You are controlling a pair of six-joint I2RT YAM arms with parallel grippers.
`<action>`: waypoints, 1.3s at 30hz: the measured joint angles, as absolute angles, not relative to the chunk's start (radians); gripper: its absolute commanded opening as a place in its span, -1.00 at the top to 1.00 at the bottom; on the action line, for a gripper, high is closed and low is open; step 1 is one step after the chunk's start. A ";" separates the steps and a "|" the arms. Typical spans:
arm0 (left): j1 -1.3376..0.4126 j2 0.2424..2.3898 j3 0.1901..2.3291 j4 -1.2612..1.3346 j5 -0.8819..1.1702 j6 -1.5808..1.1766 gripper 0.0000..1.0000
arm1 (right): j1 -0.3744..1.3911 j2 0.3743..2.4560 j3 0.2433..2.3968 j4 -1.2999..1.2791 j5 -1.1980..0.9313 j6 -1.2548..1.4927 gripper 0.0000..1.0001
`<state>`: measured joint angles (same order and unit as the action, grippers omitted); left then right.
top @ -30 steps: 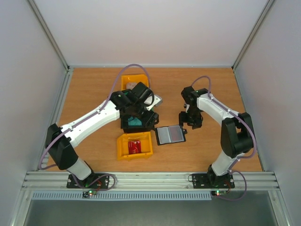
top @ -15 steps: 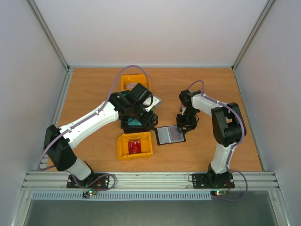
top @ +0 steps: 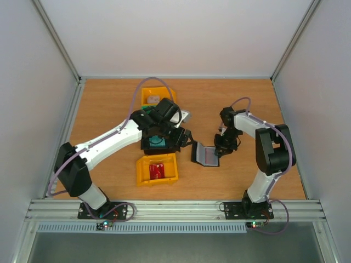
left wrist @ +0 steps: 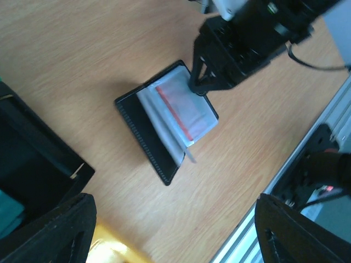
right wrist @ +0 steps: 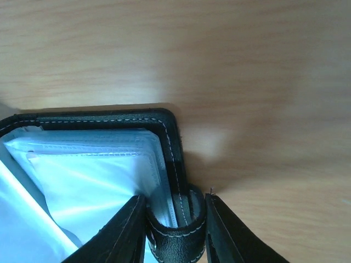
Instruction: Take the credit cards out of the card holder
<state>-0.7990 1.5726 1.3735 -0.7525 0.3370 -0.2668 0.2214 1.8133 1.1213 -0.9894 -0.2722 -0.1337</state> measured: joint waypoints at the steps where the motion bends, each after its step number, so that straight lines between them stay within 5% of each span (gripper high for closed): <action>1: -0.801 1.586 1.379 -0.738 0.341 -0.293 -0.63 | 0.207 1.798 1.106 -0.991 -0.260 -0.132 0.41; 9: -0.834 1.787 1.475 -0.684 0.351 -0.475 -0.99 | 0.082 1.731 1.031 -1.002 -0.205 -0.131 0.30; 26: -0.939 2.024 1.542 -0.576 0.420 -0.648 -0.99 | 0.073 1.725 1.025 -0.997 -0.205 -0.141 0.25; 39: -0.954 2.098 1.591 -0.529 0.419 -0.621 -0.96 | 0.072 1.722 1.001 -0.949 -0.342 -0.131 -0.08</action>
